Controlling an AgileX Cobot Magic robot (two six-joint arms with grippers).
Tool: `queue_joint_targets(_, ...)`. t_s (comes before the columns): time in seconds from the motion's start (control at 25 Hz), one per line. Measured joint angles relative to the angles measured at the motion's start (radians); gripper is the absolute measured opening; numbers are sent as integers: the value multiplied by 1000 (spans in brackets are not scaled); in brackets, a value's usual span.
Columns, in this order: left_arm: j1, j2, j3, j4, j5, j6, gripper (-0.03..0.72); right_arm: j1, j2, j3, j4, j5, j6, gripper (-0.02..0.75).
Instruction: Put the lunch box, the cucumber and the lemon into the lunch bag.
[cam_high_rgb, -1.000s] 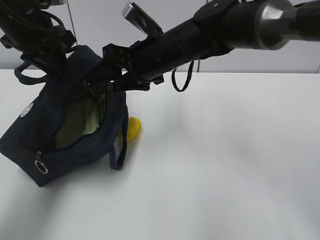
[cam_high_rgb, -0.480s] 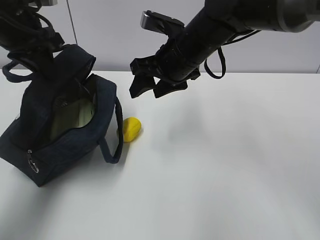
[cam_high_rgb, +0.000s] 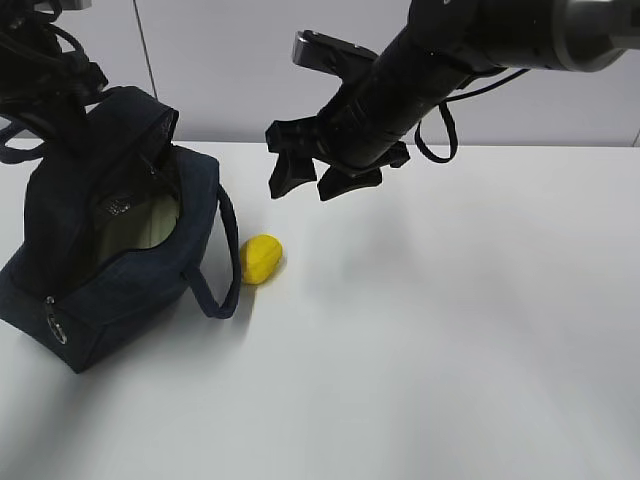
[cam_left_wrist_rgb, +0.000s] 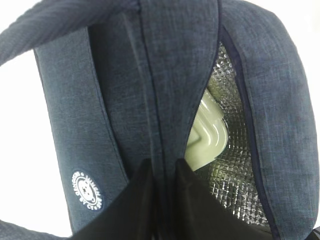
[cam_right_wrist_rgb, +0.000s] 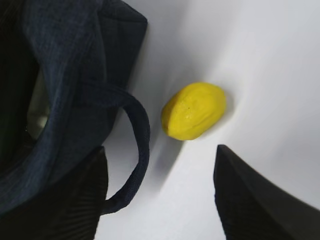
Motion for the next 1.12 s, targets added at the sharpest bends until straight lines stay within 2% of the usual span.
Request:
queue_joint_targets(0.36,1,0,0,23,-2,0,58,70,83,0,-24,-93,137,495)
queue_joint_targets(1.12,14,0,0,56,-2,0,58,77,175,3,-30,-204,300,494)
